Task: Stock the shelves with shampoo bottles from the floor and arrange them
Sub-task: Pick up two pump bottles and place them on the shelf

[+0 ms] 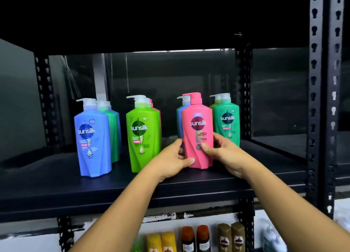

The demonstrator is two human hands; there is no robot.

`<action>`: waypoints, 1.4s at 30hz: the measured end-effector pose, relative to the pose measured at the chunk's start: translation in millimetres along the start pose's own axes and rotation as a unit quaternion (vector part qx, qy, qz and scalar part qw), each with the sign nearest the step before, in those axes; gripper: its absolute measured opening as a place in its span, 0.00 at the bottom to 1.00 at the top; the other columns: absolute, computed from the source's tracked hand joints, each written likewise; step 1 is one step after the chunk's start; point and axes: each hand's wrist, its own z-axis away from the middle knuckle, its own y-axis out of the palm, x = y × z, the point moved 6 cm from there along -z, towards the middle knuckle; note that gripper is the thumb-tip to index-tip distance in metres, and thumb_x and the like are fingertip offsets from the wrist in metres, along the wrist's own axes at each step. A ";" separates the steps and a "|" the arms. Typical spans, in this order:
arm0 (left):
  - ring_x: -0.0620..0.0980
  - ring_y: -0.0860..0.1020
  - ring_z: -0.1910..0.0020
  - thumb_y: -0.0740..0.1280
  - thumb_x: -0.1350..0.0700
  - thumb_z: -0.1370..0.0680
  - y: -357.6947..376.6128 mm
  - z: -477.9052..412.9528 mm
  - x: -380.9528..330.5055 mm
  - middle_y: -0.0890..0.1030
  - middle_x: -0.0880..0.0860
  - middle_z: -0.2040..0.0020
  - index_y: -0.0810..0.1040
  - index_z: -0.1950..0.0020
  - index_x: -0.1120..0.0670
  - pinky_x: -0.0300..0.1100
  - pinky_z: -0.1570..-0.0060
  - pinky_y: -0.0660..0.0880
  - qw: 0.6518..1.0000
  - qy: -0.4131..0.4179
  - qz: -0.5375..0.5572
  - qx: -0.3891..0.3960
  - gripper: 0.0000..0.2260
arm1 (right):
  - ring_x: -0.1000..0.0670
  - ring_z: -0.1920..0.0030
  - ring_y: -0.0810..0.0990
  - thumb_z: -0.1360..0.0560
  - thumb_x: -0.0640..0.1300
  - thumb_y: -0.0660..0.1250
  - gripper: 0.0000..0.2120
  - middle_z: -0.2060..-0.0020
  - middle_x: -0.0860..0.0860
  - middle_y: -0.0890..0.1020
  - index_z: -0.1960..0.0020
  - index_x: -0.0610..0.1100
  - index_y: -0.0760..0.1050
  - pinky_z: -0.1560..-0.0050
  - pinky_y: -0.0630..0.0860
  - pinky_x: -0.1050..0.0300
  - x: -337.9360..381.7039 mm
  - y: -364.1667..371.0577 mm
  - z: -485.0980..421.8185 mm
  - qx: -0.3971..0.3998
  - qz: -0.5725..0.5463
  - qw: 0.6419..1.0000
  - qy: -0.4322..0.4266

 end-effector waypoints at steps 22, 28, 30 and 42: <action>0.56 0.84 0.47 0.69 0.64 0.21 -8.3 -7.6 12.7 0.81 0.49 0.48 0.67 0.24 0.53 0.52 0.39 0.79 0.997 0.006 -0.042 -0.068 0.26 | 0.55 0.48 0.82 0.26 0.32 0.72 0.33 0.46 0.56 0.80 0.26 0.47 0.65 0.38 0.78 0.51 1.0 0.2 6.6 -0.058 0.193 0.979 0.014; 0.52 0.85 0.48 0.71 0.57 0.22 -8.9 -8.7 14.6 0.82 0.52 0.46 0.68 0.24 0.52 0.53 0.38 0.78 0.996 -0.003 -0.062 -0.067 0.27 | 0.52 0.49 0.83 0.26 0.33 0.72 0.30 0.47 0.56 0.81 0.27 0.46 0.68 0.40 0.79 0.52 1.0 0.0 7.3 -0.064 0.207 0.976 0.013; 0.52 0.85 0.49 0.71 0.56 0.23 -8.3 -10.3 15.8 0.82 0.53 0.46 0.68 0.25 0.53 0.53 0.39 0.79 0.995 -0.003 -0.076 -0.062 0.27 | 0.54 0.50 0.83 0.26 0.33 0.73 0.30 0.47 0.57 0.81 0.27 0.46 0.68 0.41 0.80 0.54 2.0 0.7 7.6 -0.063 0.209 0.976 0.010; 0.57 0.83 0.49 0.69 0.53 0.21 -8.6 -6.1 10.8 0.82 0.56 0.48 0.71 0.31 0.53 0.53 0.41 0.78 0.986 -0.017 -0.157 -0.055 0.19 | 0.58 0.52 0.83 0.26 0.36 0.73 0.28 0.49 0.61 0.81 0.29 0.48 0.70 0.42 0.79 0.56 0.9 -0.8 7.7 -0.068 0.262 0.963 -0.004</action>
